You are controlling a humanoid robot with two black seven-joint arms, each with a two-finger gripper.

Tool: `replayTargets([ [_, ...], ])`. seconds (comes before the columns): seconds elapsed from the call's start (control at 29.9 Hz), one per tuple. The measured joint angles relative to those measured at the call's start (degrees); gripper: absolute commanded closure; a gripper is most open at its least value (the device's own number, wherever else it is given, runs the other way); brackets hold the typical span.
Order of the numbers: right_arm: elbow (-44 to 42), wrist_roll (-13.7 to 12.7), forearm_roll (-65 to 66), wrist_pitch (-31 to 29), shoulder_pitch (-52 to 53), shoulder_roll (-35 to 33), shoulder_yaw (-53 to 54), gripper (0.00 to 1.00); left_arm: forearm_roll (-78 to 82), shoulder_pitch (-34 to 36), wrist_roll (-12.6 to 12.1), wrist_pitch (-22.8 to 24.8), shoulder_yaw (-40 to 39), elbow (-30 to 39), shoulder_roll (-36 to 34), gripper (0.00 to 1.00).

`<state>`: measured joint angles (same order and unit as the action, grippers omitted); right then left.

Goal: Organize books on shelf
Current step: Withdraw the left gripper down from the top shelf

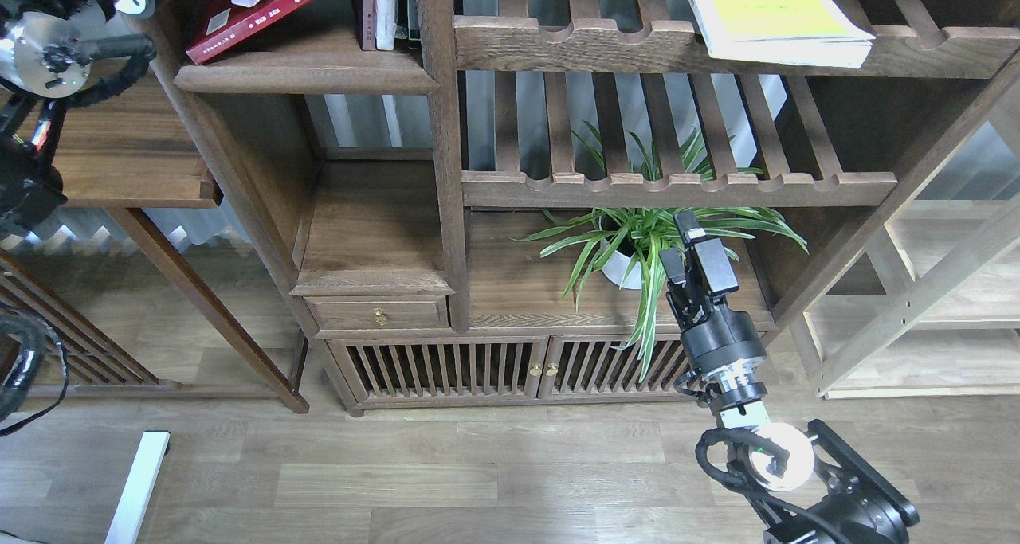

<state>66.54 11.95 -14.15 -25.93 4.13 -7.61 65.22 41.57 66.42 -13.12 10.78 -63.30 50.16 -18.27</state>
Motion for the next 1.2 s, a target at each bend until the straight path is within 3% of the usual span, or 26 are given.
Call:
replayTargets([
  [0.23, 0.02, 0.00, 0.00, 0.00, -0.32, -0.14, 0.05, 0.01, 0.02, 0.45, -0.04, -1.74, 0.33, -0.12, 1.57, 0.40],
  [0.43, 0.02, 0.00, 0.00, 0.00, -0.44, -0.39, 0.17, 0.01, -0.13, 0.98, -0.06, -1.79, 0.60, 0.47, 1.66, 0.25],
  [0.87, 0.01, 0.00, 0.00, 0.09, -0.44, -0.27, 0.03, 0.01, -0.25, -0.02, 0.17, -1.30, 0.00, 6.03, 0.85, 0.20],
  [1.2, -0.01, 0.32, -0.08, 0.15, -0.48, 0.96, 0.05, 0.01, -3.06, -10.77, -0.44, -1.73, -3.58, 20.28, -5.52, 0.19],
])
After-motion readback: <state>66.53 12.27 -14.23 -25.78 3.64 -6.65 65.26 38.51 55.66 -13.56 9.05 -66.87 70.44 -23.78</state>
